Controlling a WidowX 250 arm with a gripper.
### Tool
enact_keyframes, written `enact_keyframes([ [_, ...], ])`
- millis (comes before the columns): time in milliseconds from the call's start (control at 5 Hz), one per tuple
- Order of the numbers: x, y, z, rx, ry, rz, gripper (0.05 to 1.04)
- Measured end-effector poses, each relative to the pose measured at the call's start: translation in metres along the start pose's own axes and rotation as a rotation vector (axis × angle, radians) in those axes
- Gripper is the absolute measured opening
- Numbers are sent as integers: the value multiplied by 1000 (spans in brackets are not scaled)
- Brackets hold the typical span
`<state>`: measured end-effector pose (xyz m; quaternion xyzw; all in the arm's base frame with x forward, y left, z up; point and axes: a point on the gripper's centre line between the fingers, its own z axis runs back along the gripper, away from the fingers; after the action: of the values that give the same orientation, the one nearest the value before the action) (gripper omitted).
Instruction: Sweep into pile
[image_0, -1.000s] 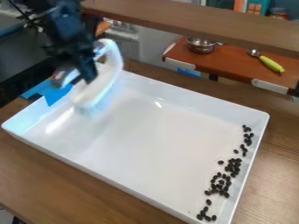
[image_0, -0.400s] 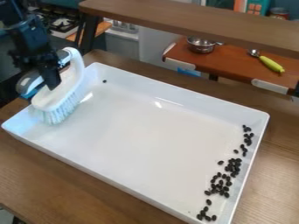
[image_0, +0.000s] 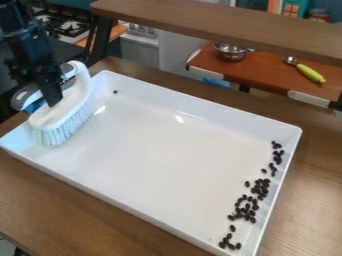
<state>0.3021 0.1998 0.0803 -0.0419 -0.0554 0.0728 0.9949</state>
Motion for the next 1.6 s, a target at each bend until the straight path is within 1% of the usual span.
enact_keyframes([
  [200,-5,-1,-12,54,22,3,484],
  [400,-7,-7,-17,86,23,-4,484],
  [600,-11,-28,-21,62,24,-32,484],
  [800,-15,-59,-23,16,36,-49,484],
  [1000,-20,-108,-26,-84,89,-50,483],
  [1200,-21,-145,-25,-151,134,-50,484],
  [1400,-24,-175,-27,-187,162,-59,483],
  [1600,-33,-217,-30,-211,189,-110,483],
])
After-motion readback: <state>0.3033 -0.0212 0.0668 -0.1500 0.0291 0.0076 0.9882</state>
